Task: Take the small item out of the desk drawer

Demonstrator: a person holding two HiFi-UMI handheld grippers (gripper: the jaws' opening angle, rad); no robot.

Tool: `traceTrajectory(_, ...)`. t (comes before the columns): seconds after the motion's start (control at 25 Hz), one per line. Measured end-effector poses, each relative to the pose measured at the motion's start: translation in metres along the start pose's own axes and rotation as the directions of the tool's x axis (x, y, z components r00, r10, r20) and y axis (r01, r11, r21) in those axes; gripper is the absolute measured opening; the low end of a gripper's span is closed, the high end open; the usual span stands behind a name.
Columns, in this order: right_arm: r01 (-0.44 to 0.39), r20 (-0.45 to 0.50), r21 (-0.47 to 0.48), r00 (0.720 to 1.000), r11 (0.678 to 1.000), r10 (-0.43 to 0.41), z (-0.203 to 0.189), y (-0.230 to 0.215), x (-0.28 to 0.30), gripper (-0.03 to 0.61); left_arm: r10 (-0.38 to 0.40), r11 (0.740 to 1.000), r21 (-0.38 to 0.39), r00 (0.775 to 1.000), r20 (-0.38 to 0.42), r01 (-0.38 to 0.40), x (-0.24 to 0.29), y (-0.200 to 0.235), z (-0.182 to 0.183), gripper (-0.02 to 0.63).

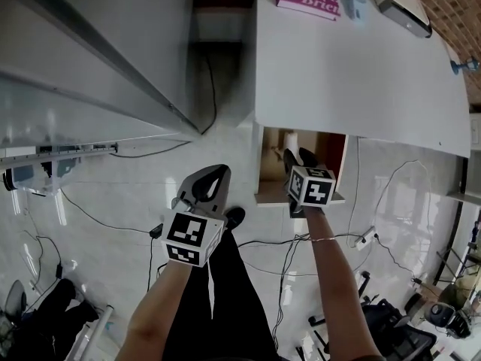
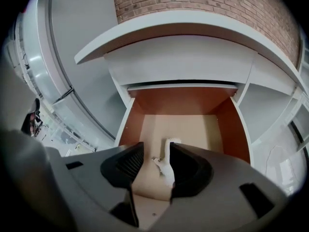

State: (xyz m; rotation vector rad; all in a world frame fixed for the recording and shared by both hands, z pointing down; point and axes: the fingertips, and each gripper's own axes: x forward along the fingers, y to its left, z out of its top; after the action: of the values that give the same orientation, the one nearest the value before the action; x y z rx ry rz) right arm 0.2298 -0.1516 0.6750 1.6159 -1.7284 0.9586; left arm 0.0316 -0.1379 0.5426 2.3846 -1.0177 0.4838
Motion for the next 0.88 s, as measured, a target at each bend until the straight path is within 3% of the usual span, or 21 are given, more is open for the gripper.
traceTrajectory(0.32, 0.023, -0.042, 0.004, 0.999, 1.0, -0.023, -0.005, -0.01, 0.025, 0.186, 0.006, 1.0, -0.007, 1.0, 0.011, -0.006, 0.01, 0.006, -0.003, 0.023)
traceTrajectory(0.88, 0.051, -0.125, -0.068, 0.99, 0.996, -0.06, -0.024, -0.025, 0.06, 0.21, 0.016, 1.0, -0.026, 1.0, -0.018, -0.016, 0.019, 0.01, -0.025, 0.023)
